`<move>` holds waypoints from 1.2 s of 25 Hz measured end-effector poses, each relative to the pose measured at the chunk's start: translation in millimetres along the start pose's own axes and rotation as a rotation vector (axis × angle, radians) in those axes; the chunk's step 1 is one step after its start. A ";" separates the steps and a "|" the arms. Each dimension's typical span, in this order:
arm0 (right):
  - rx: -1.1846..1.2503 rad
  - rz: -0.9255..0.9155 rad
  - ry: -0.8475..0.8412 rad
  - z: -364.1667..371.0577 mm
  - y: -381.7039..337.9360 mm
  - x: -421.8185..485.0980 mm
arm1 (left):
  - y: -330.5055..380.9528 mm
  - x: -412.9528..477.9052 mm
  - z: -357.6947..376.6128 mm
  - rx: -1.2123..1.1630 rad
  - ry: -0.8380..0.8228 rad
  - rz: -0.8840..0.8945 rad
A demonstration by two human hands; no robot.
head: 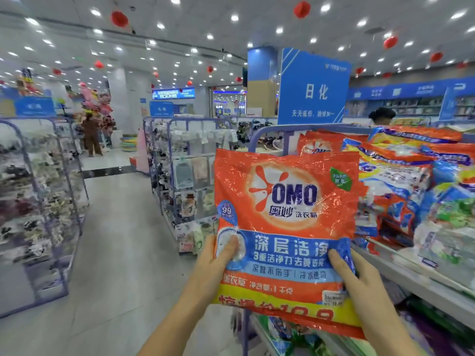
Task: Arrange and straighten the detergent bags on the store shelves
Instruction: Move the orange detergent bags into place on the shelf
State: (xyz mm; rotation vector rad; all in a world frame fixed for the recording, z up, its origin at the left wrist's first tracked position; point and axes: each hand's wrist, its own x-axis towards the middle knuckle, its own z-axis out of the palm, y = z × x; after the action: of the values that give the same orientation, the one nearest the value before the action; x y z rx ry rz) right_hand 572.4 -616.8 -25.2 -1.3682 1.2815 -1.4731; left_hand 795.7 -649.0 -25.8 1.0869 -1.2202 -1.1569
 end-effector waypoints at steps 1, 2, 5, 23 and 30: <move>-0.008 -0.006 -0.007 4.5 0.5 19.6 | 1.9 22.4 -0.8 0.004 -0.004 0.020; -0.018 -0.005 0.016 9.2 2.6 41.0 | 2.6 48.2 -1.3 0.001 -0.003 0.044; 0.015 0.002 0.087 21.9 8.3 87.4 | 2.9 110.0 0.8 -0.007 -0.019 0.073; -0.459 -0.075 0.730 77.9 -5.4 247.7 | 3.1 417.6 80.8 -0.076 -0.613 0.236; -0.419 -0.031 0.738 78.0 -0.1 308.9 | 9.9 448.6 104.8 -0.076 -0.323 0.218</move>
State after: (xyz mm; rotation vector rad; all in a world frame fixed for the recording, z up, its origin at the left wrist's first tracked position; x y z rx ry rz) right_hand 600.2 -926.5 44.7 -1.1113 2.1320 -1.8924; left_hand 691.5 -1093.2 38.6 0.7068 -1.4906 -1.2281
